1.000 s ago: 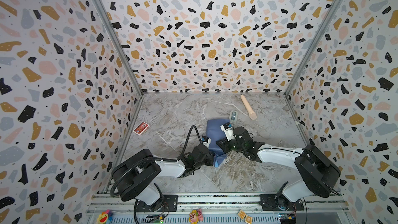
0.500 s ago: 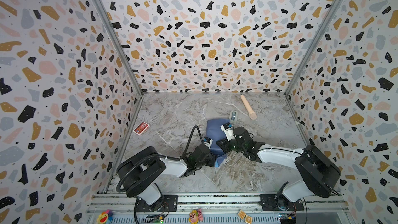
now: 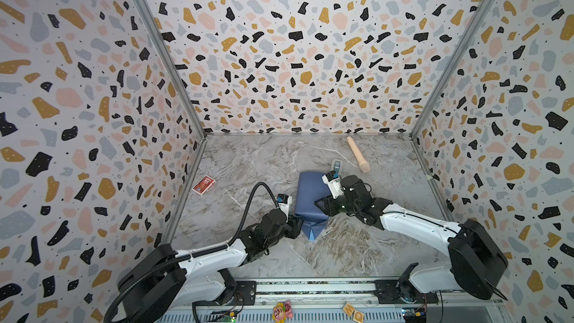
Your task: Wrap the gift box in paper
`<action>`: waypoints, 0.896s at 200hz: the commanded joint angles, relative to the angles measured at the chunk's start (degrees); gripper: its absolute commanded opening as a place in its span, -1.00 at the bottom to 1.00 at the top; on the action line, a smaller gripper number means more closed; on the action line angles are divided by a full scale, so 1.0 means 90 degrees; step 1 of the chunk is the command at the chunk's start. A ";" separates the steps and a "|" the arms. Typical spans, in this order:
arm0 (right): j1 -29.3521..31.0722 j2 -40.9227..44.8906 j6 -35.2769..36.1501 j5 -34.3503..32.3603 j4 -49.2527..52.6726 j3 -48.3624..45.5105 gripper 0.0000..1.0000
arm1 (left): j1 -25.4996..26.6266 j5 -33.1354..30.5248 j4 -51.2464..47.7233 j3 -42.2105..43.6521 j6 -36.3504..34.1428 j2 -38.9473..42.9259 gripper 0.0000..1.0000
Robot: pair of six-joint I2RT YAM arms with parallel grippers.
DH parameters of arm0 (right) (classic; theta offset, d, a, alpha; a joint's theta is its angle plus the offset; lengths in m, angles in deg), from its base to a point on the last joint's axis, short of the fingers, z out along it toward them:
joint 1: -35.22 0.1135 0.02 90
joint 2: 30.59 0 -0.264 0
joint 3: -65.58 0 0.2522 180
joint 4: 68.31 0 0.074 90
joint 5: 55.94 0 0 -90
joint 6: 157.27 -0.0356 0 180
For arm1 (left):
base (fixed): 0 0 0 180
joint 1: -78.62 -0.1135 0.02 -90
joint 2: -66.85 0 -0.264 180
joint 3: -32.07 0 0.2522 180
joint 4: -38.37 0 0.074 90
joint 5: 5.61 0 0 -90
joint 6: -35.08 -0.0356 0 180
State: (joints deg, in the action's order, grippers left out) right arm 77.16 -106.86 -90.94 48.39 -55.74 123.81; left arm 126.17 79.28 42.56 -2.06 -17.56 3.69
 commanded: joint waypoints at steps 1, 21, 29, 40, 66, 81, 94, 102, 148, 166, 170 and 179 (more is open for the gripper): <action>0.0002 0.0722 0.0041 -0.0239 0.0881 -0.0186 -0.08 | -0.0410 -0.0019 -0.0048 0.0049 0.0250 0.0473 0.16; -0.0020 0.1095 -0.0169 -0.0218 0.0967 -0.0548 0.02 | -0.1041 0.0703 0.0160 -0.0032 0.0587 0.0398 0.31; -0.0030 0.1098 -0.0257 -0.0154 0.0910 -0.0635 0.07 | -0.1190 0.0936 0.0244 -0.0146 0.0686 0.0236 0.35; -0.0071 0.0993 -0.0449 0.0057 0.0630 -0.0751 0.14 | -0.1240 0.1151 0.0323 -0.0357 0.0698 -0.0119 0.40; -0.0558 0.0539 -0.1236 0.0978 -0.0632 -0.1075 0.27 | -0.1241 0.1717 0.0272 -0.1114 0.0522 -0.1138 0.43; -0.0831 0.0163 -0.1477 0.1327 -0.1201 -0.1072 0.31 | -0.1223 0.2042 0.0536 -0.1300 0.0598 -0.1581 0.43; -0.0961 -0.0208 -0.1495 0.1681 -0.1407 -0.0879 0.33 | -0.1166 0.2222 0.0593 -0.1410 0.0596 -0.1818 0.41; -0.0975 -0.0433 -0.1456 0.1830 -0.1444 -0.0734 0.33 | -0.1108 0.2285 0.0617 -0.1431 0.0599 -0.1899 0.40; -0.1146 -0.1421 -0.1112 0.2290 -0.1319 0.0007 0.28 | -0.0806 0.2267 0.0612 -0.1044 0.0783 -0.1572 0.35; -0.1380 -0.1691 -0.0858 0.2439 -0.1030 0.0334 0.27 | -0.0786 0.2235 0.0613 -0.0791 0.0839 -0.1334 0.37; -0.1445 -0.1720 -0.0779 0.2441 -0.0919 0.0398 0.28 | -0.0787 0.2183 0.0553 -0.0748 0.0829 -0.1282 0.37; -0.1598 -0.1718 -0.0610 0.2406 -0.0672 0.0485 0.28 | -0.0787 0.1921 0.0256 -0.0741 0.0689 -0.1159 0.40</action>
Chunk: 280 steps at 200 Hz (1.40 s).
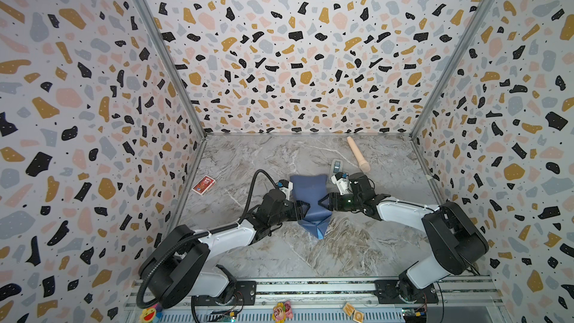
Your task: Wrap the gift box in paper
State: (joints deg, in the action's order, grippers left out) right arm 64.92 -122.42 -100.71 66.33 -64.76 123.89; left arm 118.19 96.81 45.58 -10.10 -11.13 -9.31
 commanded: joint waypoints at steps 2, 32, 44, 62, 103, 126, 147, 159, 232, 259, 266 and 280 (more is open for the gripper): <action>-0.0261 0.0028 0.0520 0.0377 0.0380 0.0478 0.28 | 0.0101 -0.0095 -0.0168 0.0149 -0.0071 0.0322 0.41; -0.0552 0.0826 0.1084 -0.0482 0.1429 0.0180 0.31 | 0.0105 -0.1180 -0.1373 0.0102 -0.0730 0.1004 0.48; -0.0546 0.1299 0.1185 -0.0782 0.1787 -0.0105 0.31 | 0.0105 -0.1366 -0.1507 0.0220 -0.0891 0.1349 0.50; -0.0486 0.1976 0.0994 -0.0815 0.2001 -0.0693 0.30 | 0.0103 -0.1468 -0.1508 0.0527 -0.0998 0.1808 0.51; 0.0420 0.2296 -0.0152 -0.0325 0.1371 -0.1593 0.04 | 0.0285 -0.1156 -0.0909 0.1135 -0.0962 0.2346 0.48; 0.0711 0.2149 -0.0762 -0.0280 0.0752 -0.1879 -0.08 | 0.0406 -0.1180 -0.0919 0.1040 -0.1052 0.2371 0.46; 0.0778 0.1979 -0.1054 -0.0416 0.0475 -0.2018 -0.12 | 0.0518 -0.1185 -0.0874 0.0996 -0.1142 0.2377 0.45; 0.0793 0.1895 -0.1167 -0.0489 0.0409 -0.2067 -0.13 | 0.0579 -0.1157 -0.0819 0.1004 -0.1183 0.2363 0.44; 0.0850 0.1195 -0.1974 -0.0501 -0.0718 -0.2521 -0.28 | 0.0652 -0.1068 -0.0777 0.0987 -0.1310 0.2359 0.42; 0.0939 0.0973 -0.2265 -0.0469 -0.1147 -0.2621 -0.35 | 0.0653 -0.1049 -0.0779 0.1023 -0.1350 0.2407 0.41; 0.0944 0.0947 -0.2321 -0.0452 -0.1240 -0.2644 -0.37 | 0.0658 -0.1039 -0.0795 0.1035 -0.1365 0.2430 0.41; 0.0949 0.0901 -0.2457 -0.0445 -0.1446 -0.2710 -0.40 | 0.0653 -0.1029 -0.0815 0.1036 -0.1383 0.2451 0.41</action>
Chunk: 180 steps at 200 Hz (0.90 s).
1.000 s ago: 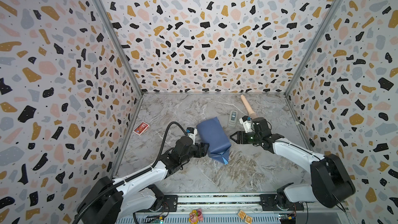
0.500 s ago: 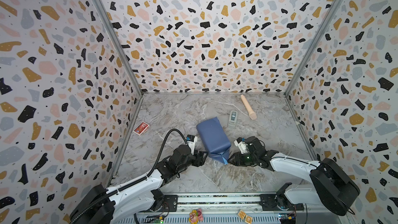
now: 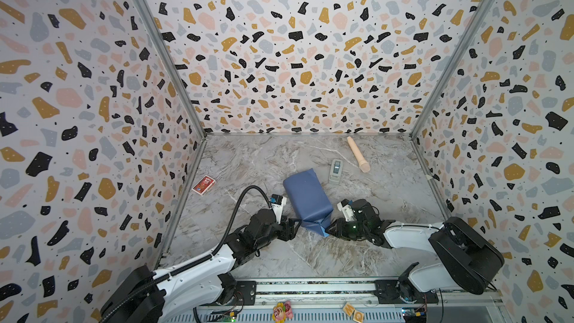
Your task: Wrap the gift box in paper
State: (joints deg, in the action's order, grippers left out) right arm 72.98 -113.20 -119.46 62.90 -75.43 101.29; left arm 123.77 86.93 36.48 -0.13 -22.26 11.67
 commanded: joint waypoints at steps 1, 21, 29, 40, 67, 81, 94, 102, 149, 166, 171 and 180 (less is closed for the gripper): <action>0.0053 -0.0121 -0.0383 -0.0067 -0.0274 -0.0201 -0.41 | 0.0038 0.0069 0.0195 -0.0071 -0.0150 0.0118 0.41; 0.0055 -0.0110 -0.0502 -0.0099 -0.0504 -0.0259 -0.45 | 0.0035 0.0098 0.0194 -0.0071 -0.0177 0.0131 0.41; 0.0045 -0.0117 -0.0526 -0.0099 -0.0606 -0.0266 -0.47 | 0.0042 0.0107 0.0193 -0.0055 -0.0190 0.0125 0.41; 0.0045 -0.0108 -0.0567 -0.0099 -0.0734 -0.0305 -0.48 | 0.0046 0.0117 0.0198 -0.0040 -0.0201 0.0130 0.41; 0.0053 -0.0135 -0.0557 -0.0108 -0.1019 -0.0385 -0.50 | 0.0047 0.0137 0.0233 0.0002 -0.0216 0.0121 0.41; 0.0053 -0.0185 -0.0498 -0.0170 -0.0939 -0.0355 -0.51 | 0.0052 0.0146 0.0233 0.0012 -0.0226 0.0111 0.41; 0.0086 -0.0182 -0.0395 -0.0316 -0.0677 -0.0313 -0.52 | 0.0052 0.0161 0.0233 0.0009 -0.0223 0.0115 0.41; 0.0125 -0.0158 -0.0317 -0.0457 -0.0429 -0.0259 -0.52 | 0.0052 0.0169 0.0233 0.0019 -0.0216 0.0125 0.41; 0.0485 -0.0025 0.0069 -0.1450 0.0622 0.0054 -0.56 | 0.0052 0.0196 0.0234 0.0043 -0.0202 0.0120 0.41; 0.0630 -0.0018 0.0160 -0.1796 0.0899 0.0162 -0.56 | 0.0052 0.0205 0.0233 0.0055 -0.0193 0.0121 0.41; 0.0675 -0.0028 0.0185 -0.1899 0.0979 0.0190 -0.56 | 0.0049 0.0205 0.0233 0.0059 -0.0192 0.0120 0.41; 0.0748 -0.0040 0.0217 -0.2060 0.1100 0.0249 -0.56 | 0.0052 0.0215 0.0233 0.0073 -0.0195 0.0121 0.41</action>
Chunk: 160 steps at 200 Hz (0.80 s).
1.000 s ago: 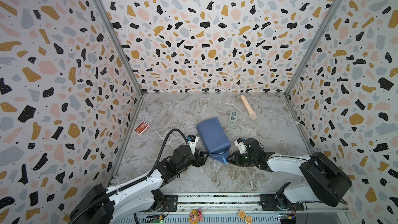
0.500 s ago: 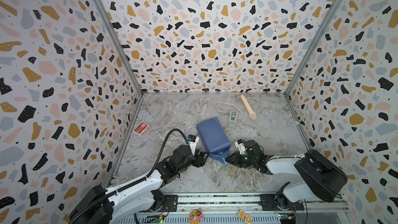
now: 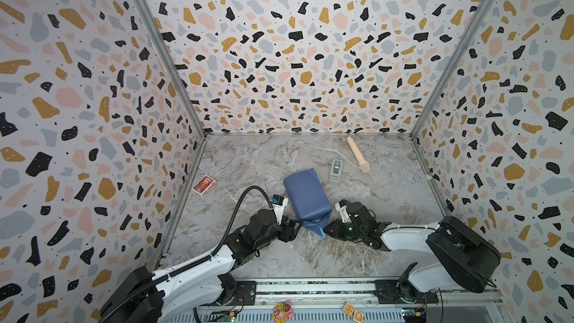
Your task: Wrap the gift box in paper
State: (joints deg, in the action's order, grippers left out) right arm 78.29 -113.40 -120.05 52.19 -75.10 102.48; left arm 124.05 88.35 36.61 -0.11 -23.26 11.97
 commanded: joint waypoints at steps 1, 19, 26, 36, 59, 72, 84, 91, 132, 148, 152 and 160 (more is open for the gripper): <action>0.0167 -0.0018 0.0280 -0.0885 0.1088 0.0126 -0.56 | 0.0021 0.0057 0.0218 0.0067 -0.0087 0.0089 0.41; 0.0332 -0.0032 0.0321 -0.1191 0.1279 0.0226 -0.56 | 0.0018 0.0067 0.0221 0.0075 -0.0080 0.0087 0.41; 0.0392 -0.0035 0.0332 -0.1295 0.1354 0.0255 -0.56 | 0.0021 0.0077 0.0407 0.0081 -0.0080 0.0087 0.41; 0.0472 -0.0033 0.0360 -0.1476 0.1459 0.0307 -0.55 | 0.0021 0.0091 0.0432 0.0083 -0.0075 0.0094 0.41; 0.0635 -0.0016 0.0423 -0.1813 0.1708 0.0414 -0.55 | 0.0019 0.0106 0.0453 0.0093 -0.0051 0.0097 0.41; 0.0751 -0.0010 0.0494 -0.2020 0.1854 0.0507 -0.54 | 0.0020 0.0106 0.0453 0.0094 -0.0055 0.0110 0.41; 0.0875 -0.0017 0.0529 -0.2207 0.2001 0.0613 -0.52 | 0.0021 0.0106 0.0462 0.0112 -0.0056 0.0109 0.41; 0.0942 -0.0032 0.0551 -0.2308 0.2089 0.0663 -0.51 | 0.0019 0.0101 0.0462 0.0105 -0.0054 0.0106 0.41; 0.1281 -0.0194 0.0653 -0.2846 0.2349 0.0807 -0.48 | 0.0021 0.0134 0.0559 0.0170 -0.0012 0.0092 0.41; 0.1393 -0.0306 0.0698 -0.3038 0.2438 0.0891 -0.48 | 0.0020 0.0155 0.0564 0.0174 -0.0012 0.0092 0.41; 0.1414 -0.0325 0.0706 -0.3052 0.2435 0.0901 -0.48 | 0.0016 0.0155 0.0566 0.0175 -0.0012 0.0094 0.41; 0.1446 -0.0359 0.0708 -0.3076 0.2425 0.0906 -0.49 | 0.0021 0.0155 0.0566 0.0186 -0.0006 0.0104 0.41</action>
State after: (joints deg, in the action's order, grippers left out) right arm 90.38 -114.10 -114.91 28.52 -60.55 110.63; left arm 124.05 88.90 38.84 0.92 -23.20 12.00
